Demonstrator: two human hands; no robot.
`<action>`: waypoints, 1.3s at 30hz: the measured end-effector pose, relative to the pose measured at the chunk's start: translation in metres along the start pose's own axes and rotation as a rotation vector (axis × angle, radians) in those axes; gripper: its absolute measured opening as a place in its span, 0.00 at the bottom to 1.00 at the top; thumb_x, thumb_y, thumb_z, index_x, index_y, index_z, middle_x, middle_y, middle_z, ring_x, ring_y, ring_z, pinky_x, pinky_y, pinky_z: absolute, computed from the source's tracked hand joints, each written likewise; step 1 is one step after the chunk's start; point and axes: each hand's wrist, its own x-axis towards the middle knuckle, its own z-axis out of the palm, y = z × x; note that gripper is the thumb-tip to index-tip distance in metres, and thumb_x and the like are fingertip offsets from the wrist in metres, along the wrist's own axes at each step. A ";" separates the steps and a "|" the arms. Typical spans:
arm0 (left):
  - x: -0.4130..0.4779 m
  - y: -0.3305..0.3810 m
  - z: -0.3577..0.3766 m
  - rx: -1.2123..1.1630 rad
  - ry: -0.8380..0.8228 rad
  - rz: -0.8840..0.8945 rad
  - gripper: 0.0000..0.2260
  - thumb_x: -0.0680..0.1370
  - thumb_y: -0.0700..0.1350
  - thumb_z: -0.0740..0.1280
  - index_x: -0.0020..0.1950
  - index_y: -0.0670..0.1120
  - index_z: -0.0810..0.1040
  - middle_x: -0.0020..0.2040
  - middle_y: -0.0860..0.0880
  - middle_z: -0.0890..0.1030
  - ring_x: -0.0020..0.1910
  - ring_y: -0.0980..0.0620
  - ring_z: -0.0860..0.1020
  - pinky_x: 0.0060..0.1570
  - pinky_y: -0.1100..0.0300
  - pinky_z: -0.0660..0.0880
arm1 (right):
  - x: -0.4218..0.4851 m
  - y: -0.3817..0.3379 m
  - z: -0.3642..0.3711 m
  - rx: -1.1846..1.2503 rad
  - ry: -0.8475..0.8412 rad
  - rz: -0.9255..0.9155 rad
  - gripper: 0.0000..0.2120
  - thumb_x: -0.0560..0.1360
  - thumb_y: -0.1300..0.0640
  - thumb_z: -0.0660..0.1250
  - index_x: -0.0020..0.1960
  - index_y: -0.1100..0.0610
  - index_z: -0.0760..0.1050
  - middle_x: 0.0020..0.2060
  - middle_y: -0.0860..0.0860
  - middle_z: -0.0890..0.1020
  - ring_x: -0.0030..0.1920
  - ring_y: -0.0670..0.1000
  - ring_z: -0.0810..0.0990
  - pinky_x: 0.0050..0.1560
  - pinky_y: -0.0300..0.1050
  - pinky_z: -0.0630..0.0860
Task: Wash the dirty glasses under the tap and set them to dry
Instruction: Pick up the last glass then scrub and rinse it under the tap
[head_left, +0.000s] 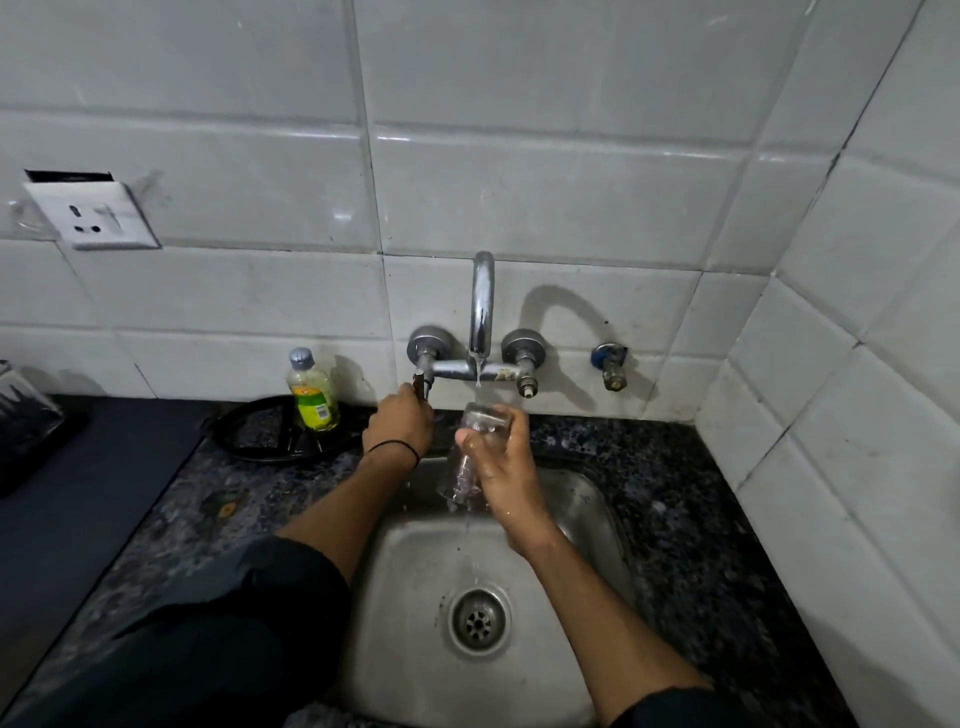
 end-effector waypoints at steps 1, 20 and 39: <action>-0.007 0.000 0.002 -0.110 -0.029 -0.065 0.15 0.82 0.51 0.60 0.58 0.40 0.75 0.55 0.39 0.80 0.55 0.37 0.78 0.51 0.49 0.73 | 0.000 -0.001 0.001 0.095 0.024 0.042 0.21 0.81 0.56 0.66 0.70 0.48 0.63 0.54 0.50 0.79 0.45 0.45 0.81 0.36 0.34 0.78; -0.107 -0.001 0.018 -1.510 -0.370 -0.356 0.13 0.81 0.50 0.66 0.52 0.41 0.81 0.48 0.41 0.85 0.50 0.45 0.83 0.56 0.48 0.79 | -0.032 -0.010 -0.036 -0.470 0.078 -0.127 0.21 0.70 0.43 0.77 0.58 0.43 0.73 0.47 0.44 0.82 0.46 0.46 0.82 0.45 0.49 0.82; -0.112 -0.024 0.011 -1.042 -0.170 -0.234 0.04 0.79 0.38 0.68 0.48 0.41 0.83 0.40 0.41 0.82 0.34 0.48 0.78 0.33 0.59 0.76 | -0.027 -0.010 -0.031 -0.467 -0.013 0.045 0.16 0.68 0.53 0.79 0.50 0.55 0.76 0.42 0.51 0.82 0.39 0.50 0.81 0.33 0.49 0.81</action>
